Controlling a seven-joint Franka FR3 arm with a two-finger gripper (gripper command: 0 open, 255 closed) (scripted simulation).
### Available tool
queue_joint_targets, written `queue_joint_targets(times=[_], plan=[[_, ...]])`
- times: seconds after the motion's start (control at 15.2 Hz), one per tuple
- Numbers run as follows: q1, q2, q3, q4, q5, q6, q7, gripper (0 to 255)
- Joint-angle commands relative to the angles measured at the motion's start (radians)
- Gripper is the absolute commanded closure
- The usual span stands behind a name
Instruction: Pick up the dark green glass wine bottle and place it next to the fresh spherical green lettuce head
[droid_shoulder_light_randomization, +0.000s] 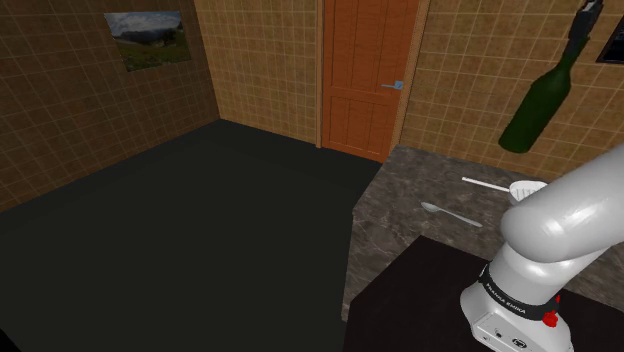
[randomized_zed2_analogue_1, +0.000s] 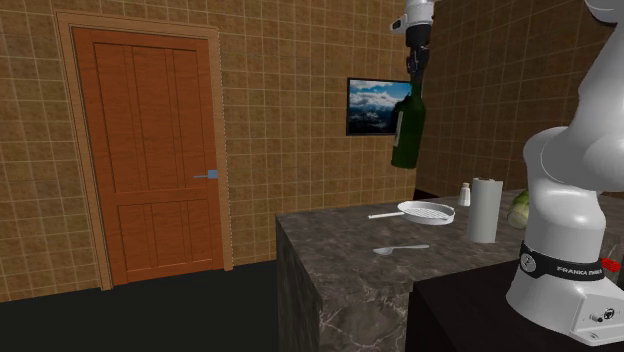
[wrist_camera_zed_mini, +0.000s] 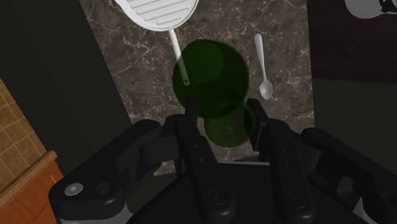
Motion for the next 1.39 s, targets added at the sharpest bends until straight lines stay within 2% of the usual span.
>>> queue_joint_targets(times=[0.0, 0.4, 0.79, 1.06, 1.32], plan=[[-0.018, -0.037, -0.015, -0.025, -0.027, 0.0, -0.033, 255], [-0.058, -0.084, -0.097, -0.022, -0.083, -0.008, -0.161, 255], [-0.078, -0.093, -0.21, 0.022, -0.124, -0.01, -0.306, 255], [-0.073, -0.074, -0.312, 0.074, -0.136, -0.006, -0.414, 255], [-0.038, -0.035, -0.454, 0.147, -0.13, 0.0, -0.533, 255]])
